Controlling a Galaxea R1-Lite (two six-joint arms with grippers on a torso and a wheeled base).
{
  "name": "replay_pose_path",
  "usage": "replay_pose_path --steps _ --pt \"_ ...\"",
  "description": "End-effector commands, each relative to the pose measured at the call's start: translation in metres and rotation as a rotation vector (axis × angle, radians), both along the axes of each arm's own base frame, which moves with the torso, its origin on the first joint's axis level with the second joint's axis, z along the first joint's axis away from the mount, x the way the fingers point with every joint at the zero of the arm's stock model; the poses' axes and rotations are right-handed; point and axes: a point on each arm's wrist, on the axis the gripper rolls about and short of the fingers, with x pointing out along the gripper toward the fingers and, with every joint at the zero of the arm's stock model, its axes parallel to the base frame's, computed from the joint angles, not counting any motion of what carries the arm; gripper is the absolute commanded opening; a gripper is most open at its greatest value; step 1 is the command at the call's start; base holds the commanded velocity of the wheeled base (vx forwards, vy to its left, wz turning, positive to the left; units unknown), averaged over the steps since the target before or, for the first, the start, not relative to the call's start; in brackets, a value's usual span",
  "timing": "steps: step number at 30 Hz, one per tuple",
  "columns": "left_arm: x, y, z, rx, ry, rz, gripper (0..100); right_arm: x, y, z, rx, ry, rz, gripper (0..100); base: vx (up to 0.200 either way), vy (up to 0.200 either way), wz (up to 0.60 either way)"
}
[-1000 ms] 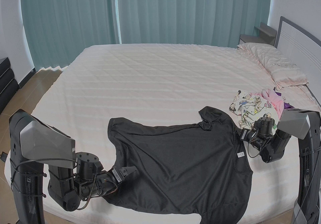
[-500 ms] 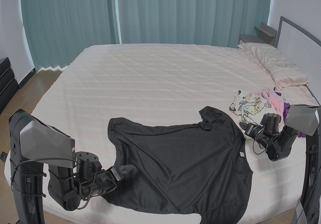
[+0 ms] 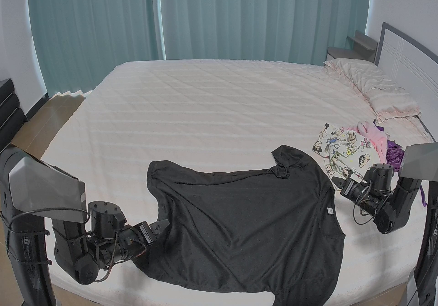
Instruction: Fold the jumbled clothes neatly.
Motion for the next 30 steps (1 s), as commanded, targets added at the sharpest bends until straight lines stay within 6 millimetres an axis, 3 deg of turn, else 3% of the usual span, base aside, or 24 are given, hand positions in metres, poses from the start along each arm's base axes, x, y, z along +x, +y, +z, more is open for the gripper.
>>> replay_pose_path --steps 1,5,10,20,30 --pt "-0.004 0.015 0.022 0.002 -0.065 0.030 100 -0.051 -0.001 0.005 0.027 0.020 0.030 100 0.000 0.000 0.00" --pt "-0.015 0.005 0.015 0.009 -0.018 -0.023 100 -0.082 0.001 -0.001 0.105 0.106 0.006 100 0.000 0.000 0.00" --pt "-0.019 0.005 0.003 0.028 0.039 -0.026 100 -0.099 0.001 -0.003 0.219 0.176 -0.001 100 -0.200 0.000 0.00" --pt "-0.021 0.007 -0.016 0.020 0.123 0.019 100 -0.107 0.001 -0.002 0.238 0.195 0.020 100 -0.200 0.000 0.00" --pt "-0.009 0.010 -0.027 0.060 0.113 0.092 100 -0.119 0.000 0.016 0.240 0.158 0.046 100 0.000 0.000 0.00"
